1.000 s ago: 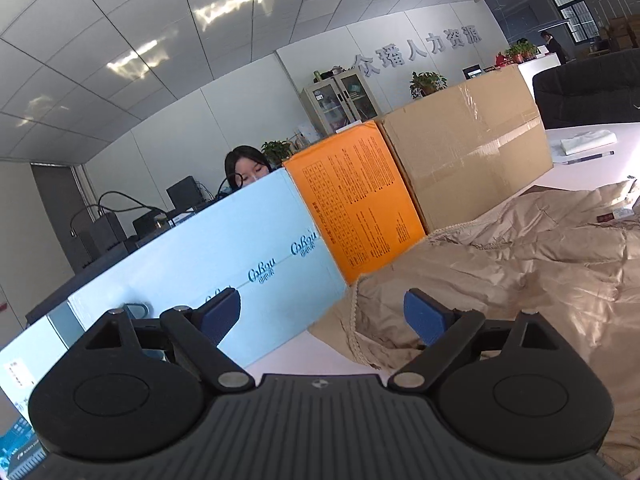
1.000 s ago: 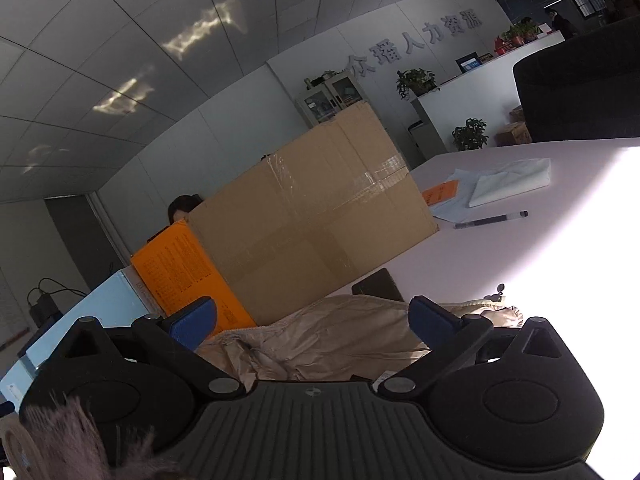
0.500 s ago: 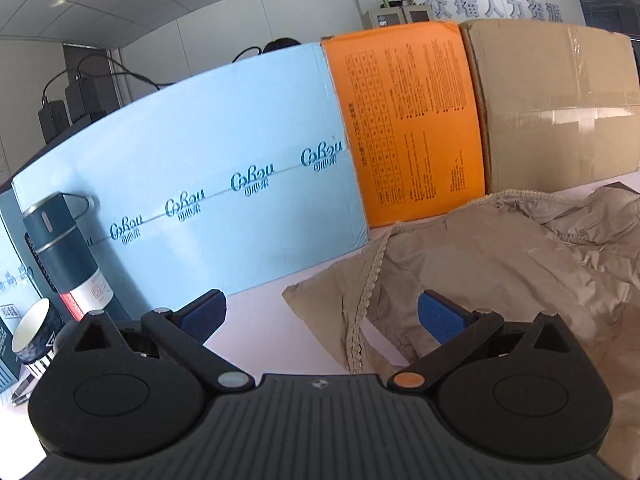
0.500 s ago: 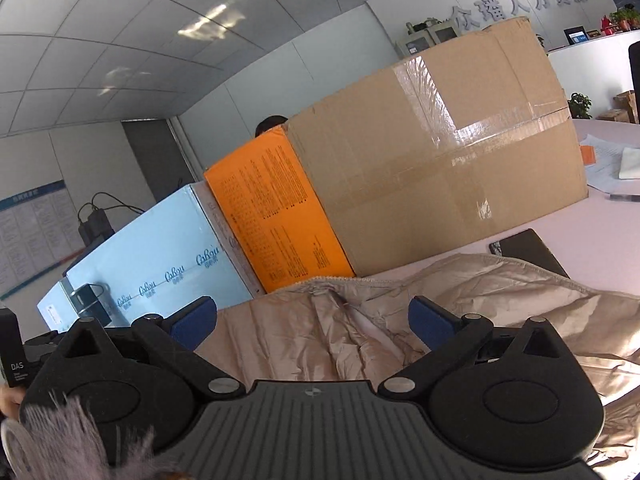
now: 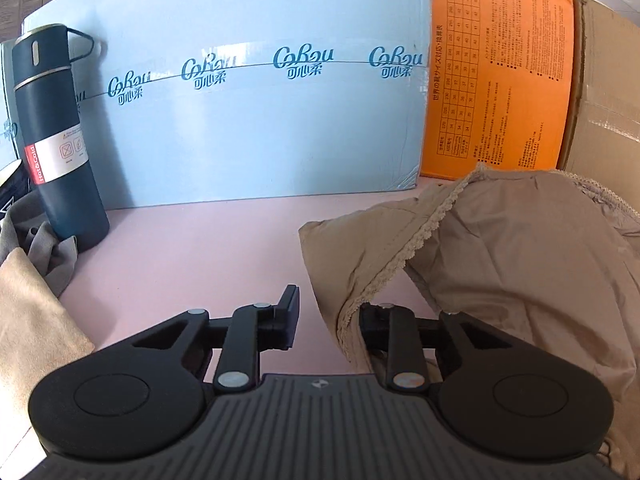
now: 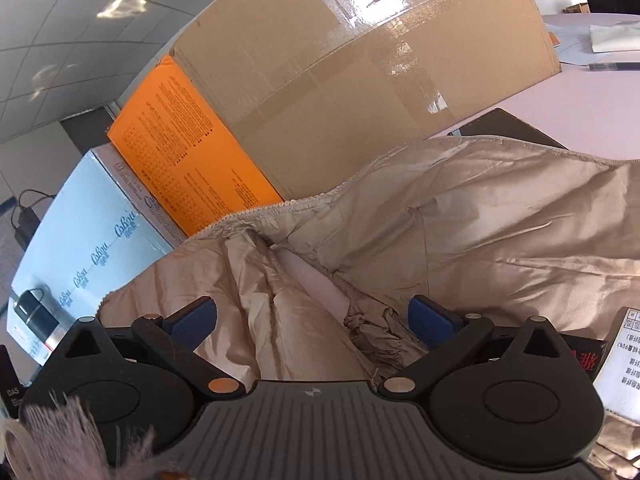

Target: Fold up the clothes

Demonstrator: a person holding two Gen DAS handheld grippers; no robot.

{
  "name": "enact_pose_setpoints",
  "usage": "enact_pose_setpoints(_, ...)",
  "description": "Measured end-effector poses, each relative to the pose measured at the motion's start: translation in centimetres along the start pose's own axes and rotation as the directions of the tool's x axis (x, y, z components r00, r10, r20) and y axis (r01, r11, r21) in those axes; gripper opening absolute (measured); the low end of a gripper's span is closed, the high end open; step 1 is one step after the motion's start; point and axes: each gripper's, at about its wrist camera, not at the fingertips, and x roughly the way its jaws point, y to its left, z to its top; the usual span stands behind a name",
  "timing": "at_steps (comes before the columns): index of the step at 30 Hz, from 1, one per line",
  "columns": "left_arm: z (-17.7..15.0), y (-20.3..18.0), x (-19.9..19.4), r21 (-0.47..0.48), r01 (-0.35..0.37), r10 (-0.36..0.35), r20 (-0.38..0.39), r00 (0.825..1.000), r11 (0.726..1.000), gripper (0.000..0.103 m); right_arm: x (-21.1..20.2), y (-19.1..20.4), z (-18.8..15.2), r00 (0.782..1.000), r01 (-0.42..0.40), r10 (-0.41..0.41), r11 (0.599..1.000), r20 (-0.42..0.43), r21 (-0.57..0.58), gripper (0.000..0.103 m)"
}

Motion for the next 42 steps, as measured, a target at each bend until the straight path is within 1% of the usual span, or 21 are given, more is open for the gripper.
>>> enact_pose_setpoints(4,-0.2,1.3,0.0,-0.039,0.01,-0.01,-0.001,1.0,0.999,0.031,-0.1,-1.2,-0.7,0.999,0.033,-0.033,0.998,0.001,0.058,0.103)
enact_pose_setpoints(6,-0.2,1.7,0.0,-0.052,0.013,-0.013,0.002,1.0,0.999,0.04,-0.1,-1.7,-1.1,0.999,0.049,-0.049,0.995,0.0,0.087,0.103)
enact_pose_setpoints(8,-0.2,1.8,0.0,-0.063,0.025,-0.025,0.001,1.0,0.998,0.042,-0.8,-1.7,-1.2,0.995,0.089,-0.092,0.99,0.029,0.105,0.103)
enact_pose_setpoints(10,-0.2,1.7,-0.2,-0.055,0.03,-0.03,0.003,1.0,0.998,0.043,-2.0,-1.9,-1.4,0.977,0.185,-0.198,0.972,0.079,0.143,0.103)
enact_pose_setpoints(11,-0.2,1.7,-0.2,-0.05,0.027,-0.026,0.004,1.0,0.998,0.046,-2.5,-2.1,-1.5,0.968,0.212,-0.231,0.963,0.1,0.167,0.103)
enact_pose_setpoints(13,-0.2,1.5,-0.4,-0.039,0.016,-0.016,0.009,1.0,0.999,0.053,-3.1,-2.5,-1.5,0.957,0.235,-0.262,0.951,0.123,0.2,0.103)
enact_pose_setpoints(14,-0.2,1.4,-0.5,-0.034,0.013,-0.012,0.012,1.0,0.999,0.055,-3.0,-2.3,-1.3,0.957,0.243,-0.267,0.951,0.111,0.189,0.103)
enact_pose_setpoints(16,-0.2,1.3,-0.6,-0.027,0.014,-0.014,0.02,1.0,1.0,0.055,-2.2,-1.5,-0.6,0.968,0.237,-0.246,0.961,0.044,0.144,0.103)
enact_pose_setpoints(18,-0.2,1.2,-0.8,-0.023,0.017,-0.017,0.026,1.0,1.0,0.055,-1.4,-0.8,0.1,0.987,0.164,-0.162,0.974,-0.025,0.156,0.103)
enact_pose_setpoints(19,-0.2,1.2,-0.8,-0.021,0.019,-0.018,0.029,0.999,1.0,0.054,-0.9,-0.2,0.6,0.99,0.135,-0.127,0.976,-0.056,0.17,0.103)
enact_pose_setpoints(22,-0.1,1.0,-1.0,-0.014,0.023,-0.023,0.037,0.999,1.0,0.053,1.3,1.6,1.9,0.989,0.07,-0.042,0.978,-0.144,0.195,0.103)
enact_pose_setpoints(24,-0.1,0.9,-1.2,-0.01,0.026,-0.026,0.043,0.999,1.0,0.05,3.2,2.6,2.6,0.985,0.048,-0.018,0.984,-0.17,0.173,0.103)
enact_pose_setpoints(27,-0.1,0.8,-1.4,-0.004,0.031,-0.03,0.052,0.998,1.0,0.05,6.9,3.2,3.4,0.987,0.021,0.002,0.989,-0.158,0.146,0.103)
enact_pose_setpoints(31,-0.1,0.7,-1.6,0.004,0.037,-0.037,0.063,0.997,0.999,0.05,12.0,1.7,4.4,0.983,0.017,0.025,0.973,-0.181,0.229,0.103)
enact_pose_setpoints(33,-0.1,0.6,-1.8,0.008,0.039,-0.04,0.069,0.997,0.999,0.051,13.8,0.9,5.2,0.986,0.03,0.013,0.967,-0.167,0.252,0.103)
enact_pose_setpoints(35,-0.3,0.6,-1.6,0.021,0.044,-0.045,0.062,0.997,0.999,0.052,14.7,0.7,6.3,0.993,0.059,-0.033,0.972,-0.118,0.227,0.103)
enact_pose_setpoints(36,-0.3,0.6,-1.5,0.021,0.046,-0.047,0.057,0.997,0.999,0.051,14.6,0.8,6.7,0.994,0.1,-0.091,0.977,-0.057,0.187,0.103)
enact_pose_setpoints(38,-0.3,0.7,-1.2,0.017,0.049,-0.049,0.045,0.998,0.999,0.052,14.0,1.2,7.5,0.974,0.201,-0.21,0.974,0.082,0.107,0.103)
enact_pose_setpoints(39,-0.3,0.8,-1.1,0.015,0.05,-0.051,0.039,0.998,0.999,0.053,13.8,1.2,7.6,0.966,0.226,-0.236,0.97,0.105,0.093,0.103)
enact_pose_setpoints(40,-0.3,0.8,-1.0,0.012,0.052,-0.052,0.033,0.998,0.999,0.053,13.8,0.9,7.7,0.97,0.218,-0.227,0.97,0.087,0.106,0.103)
enact_pose_setpoints(42,-0.3,0.9,-0.8,0.006,0.056,-0.056,0.024,0.998,0.998,0.054,13.4,0.4,7.5,0.986,0.156,-0.162,0.974,0.025,0.165,0.103)
